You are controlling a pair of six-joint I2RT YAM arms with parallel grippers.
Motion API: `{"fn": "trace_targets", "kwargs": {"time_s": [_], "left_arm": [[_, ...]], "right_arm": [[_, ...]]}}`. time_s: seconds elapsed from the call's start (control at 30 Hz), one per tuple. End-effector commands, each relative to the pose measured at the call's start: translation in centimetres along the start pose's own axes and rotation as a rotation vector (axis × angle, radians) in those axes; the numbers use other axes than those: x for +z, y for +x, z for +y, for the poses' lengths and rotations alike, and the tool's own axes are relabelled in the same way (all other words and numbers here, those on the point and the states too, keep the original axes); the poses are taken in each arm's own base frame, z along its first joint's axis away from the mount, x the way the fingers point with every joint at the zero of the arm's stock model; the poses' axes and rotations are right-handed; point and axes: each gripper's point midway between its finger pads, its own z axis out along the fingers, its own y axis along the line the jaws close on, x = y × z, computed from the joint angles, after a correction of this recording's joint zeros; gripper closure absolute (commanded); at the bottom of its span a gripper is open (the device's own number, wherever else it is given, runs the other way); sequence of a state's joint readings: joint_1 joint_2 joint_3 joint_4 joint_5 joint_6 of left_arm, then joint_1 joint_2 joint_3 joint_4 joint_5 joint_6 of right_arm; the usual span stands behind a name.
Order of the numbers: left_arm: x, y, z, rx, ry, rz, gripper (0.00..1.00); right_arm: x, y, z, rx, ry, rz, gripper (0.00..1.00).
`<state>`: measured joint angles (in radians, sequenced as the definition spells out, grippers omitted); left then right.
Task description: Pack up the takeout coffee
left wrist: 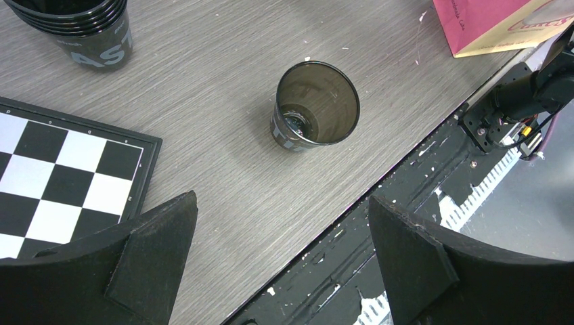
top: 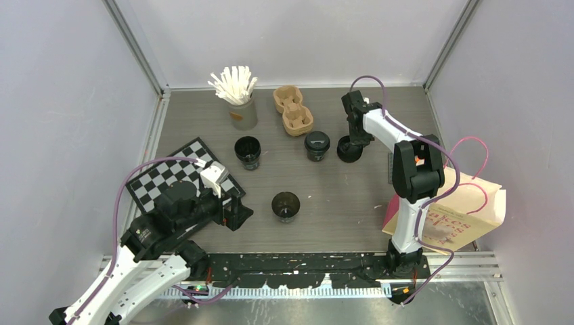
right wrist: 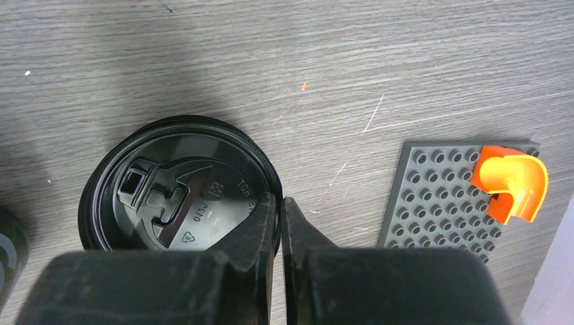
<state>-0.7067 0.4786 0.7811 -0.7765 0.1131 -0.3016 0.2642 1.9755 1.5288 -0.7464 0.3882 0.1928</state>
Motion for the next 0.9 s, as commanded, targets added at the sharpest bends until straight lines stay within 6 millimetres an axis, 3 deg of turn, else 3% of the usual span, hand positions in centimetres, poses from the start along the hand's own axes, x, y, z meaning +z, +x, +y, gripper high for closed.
{"fn": "trace_targets", "kwargs": {"time_s": [0.0, 0.07, 0.27, 0.4, 0.57, 0.73, 0.87], "left_arm": [[0.2, -0.6, -0.2, 0.024, 0.015, -0.022, 0.00], [0.2, -0.6, -0.3, 0.024, 0.017, -0.020, 0.00], [0.2, -0.6, -0.3, 0.025, 0.016, -0.021, 0.00], [0.2, -0.6, -0.3, 0.025, 0.018, -0.019, 0.00], [0.2, -0.6, -0.3, 0.024, 0.017, -0.018, 0.00], [0.2, -0.6, -0.3, 0.025, 0.018, -0.020, 0.00], [0.2, -0.6, -0.3, 0.024, 0.017, -0.019, 0.00]], "right_arm": [[-1.6, -1.8, -1.2, 0.016, 0.029, -0.046, 0.86], [-1.9, -1.9, -1.4, 0.016, 0.033, -0.054, 0.85], [-2.2, -2.0, -1.6, 0.005, 0.035, -0.053, 0.98], [-2.4, -2.1, -1.7, 0.004, 0.039, -0.057, 1.00], [-2.9, -2.4, -1.9, 0.009, 0.048, -0.069, 0.87], [-2.6, -2.1, -1.9, -0.002, 0.045, -0.053, 0.93], [-2.6, -2.2, -2.1, 0.003, 0.061, -0.056, 0.83]]}}
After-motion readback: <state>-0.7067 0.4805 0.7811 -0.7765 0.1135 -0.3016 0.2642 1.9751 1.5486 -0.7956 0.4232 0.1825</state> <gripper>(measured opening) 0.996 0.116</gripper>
